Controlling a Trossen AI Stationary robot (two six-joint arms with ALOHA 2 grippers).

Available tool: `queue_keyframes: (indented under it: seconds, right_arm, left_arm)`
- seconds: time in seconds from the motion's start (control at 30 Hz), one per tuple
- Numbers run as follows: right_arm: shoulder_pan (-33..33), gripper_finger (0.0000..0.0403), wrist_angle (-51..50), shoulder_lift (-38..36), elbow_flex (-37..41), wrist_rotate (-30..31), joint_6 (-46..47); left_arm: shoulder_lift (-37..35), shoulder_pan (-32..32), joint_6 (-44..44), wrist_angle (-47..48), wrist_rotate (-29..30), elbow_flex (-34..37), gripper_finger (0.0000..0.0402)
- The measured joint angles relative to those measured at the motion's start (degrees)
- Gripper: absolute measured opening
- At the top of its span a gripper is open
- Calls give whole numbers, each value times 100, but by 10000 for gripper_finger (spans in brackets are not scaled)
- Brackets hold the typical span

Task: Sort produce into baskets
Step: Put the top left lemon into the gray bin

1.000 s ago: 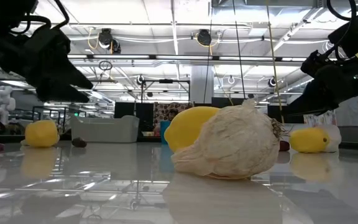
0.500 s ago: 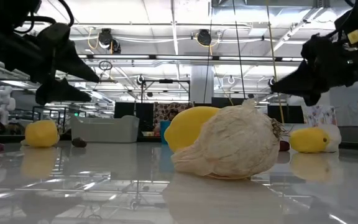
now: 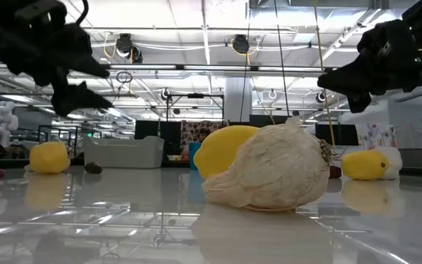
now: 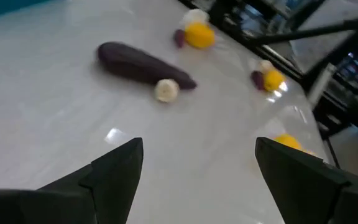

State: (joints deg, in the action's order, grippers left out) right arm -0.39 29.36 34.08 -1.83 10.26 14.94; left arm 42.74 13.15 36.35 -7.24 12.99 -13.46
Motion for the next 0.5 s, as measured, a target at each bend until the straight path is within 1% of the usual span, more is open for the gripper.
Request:
queue_keyframes:
  seconds: [0.1, 0.23, 0.3, 0.37, 0.5]
  right_arm:
    - [3, 45, 319, 162, -1, 8, -289]
    - [10, 45, 402, 330, -191, -127, -484]
    - [52, 46, 407, 426, -345, -184, -614]
    - [127, 52, 400, 543, -516, -269, -847]
    - [356, 80, 391, 836, -944, -315, -1406]
  left_arm:
    - [0, -2, -219, 903, 9, -586, 318]
    - [115, 2, -222, 2612, 17, -1616, 318]
    - [252, 52, -76, 3391, 35, -2026, 318]
    - [441, 87, 43, 3869, 12, -2342, 318]
    - [931, 85, 1, 4459, -361, -2773, 318]
